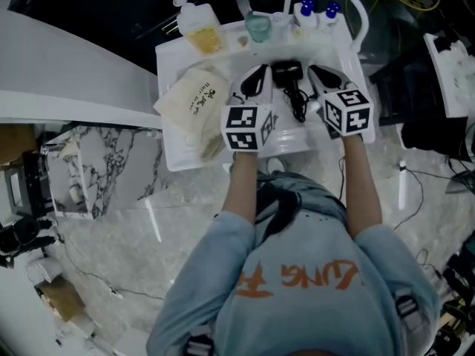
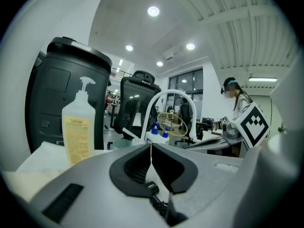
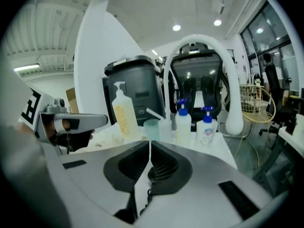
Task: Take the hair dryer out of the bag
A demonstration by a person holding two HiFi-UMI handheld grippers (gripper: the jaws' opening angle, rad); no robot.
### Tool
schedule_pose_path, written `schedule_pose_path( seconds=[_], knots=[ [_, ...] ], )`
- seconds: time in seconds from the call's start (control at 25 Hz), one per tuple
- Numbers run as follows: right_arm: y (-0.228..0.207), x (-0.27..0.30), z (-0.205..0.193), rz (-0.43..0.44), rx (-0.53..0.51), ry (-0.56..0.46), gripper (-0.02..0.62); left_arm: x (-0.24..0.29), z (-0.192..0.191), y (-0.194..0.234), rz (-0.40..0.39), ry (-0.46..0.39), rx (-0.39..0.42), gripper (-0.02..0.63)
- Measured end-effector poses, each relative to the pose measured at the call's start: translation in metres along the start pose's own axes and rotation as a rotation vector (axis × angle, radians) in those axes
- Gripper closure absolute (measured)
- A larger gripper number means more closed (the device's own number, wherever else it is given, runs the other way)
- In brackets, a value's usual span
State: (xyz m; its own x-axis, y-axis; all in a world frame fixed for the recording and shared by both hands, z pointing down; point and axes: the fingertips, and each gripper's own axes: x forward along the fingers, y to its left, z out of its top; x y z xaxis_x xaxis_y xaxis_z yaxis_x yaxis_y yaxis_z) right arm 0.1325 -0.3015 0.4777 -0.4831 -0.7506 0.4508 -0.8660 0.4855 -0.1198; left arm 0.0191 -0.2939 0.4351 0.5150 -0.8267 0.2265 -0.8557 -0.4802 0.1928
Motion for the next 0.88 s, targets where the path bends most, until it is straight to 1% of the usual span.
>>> schedule_pose_path(
  seconds=[0.16,0.32,0.52,0.6,0.72,0.8,0.88],
  knots=[
    [-0.008,-0.001,0.075,-0.006,-0.027,-0.166,0.594,0.01,0.053,0.003,0.011,-0.098,0.053,0.598],
    [-0.004,-0.013,0.136,0.009,-0.041,-0.296,0.595,0.01,0.098,0.01,0.038,-0.183,0.083,0.598],
    [0.027,-0.03,0.195,0.104,-0.056,-0.465,0.597,0.005,0.154,0.018,0.066,-0.287,0.122,0.598],
    [0.037,-0.028,0.213,0.121,-0.071,-0.497,0.597,0.003,0.178,0.022,0.081,-0.328,0.134,0.598],
    [0.04,-0.022,0.239,0.108,-0.087,-0.523,0.597,0.001,0.204,0.032,0.129,-0.377,0.128,0.598],
    [0.037,-0.024,0.25,0.074,-0.079,-0.542,0.596,-0.004,0.205,0.044,0.199,-0.378,0.113,0.598],
    [0.035,-0.027,0.246,0.034,-0.075,-0.545,0.596,-0.012,0.195,0.054,0.276,-0.364,0.121,0.598]
  ],
)
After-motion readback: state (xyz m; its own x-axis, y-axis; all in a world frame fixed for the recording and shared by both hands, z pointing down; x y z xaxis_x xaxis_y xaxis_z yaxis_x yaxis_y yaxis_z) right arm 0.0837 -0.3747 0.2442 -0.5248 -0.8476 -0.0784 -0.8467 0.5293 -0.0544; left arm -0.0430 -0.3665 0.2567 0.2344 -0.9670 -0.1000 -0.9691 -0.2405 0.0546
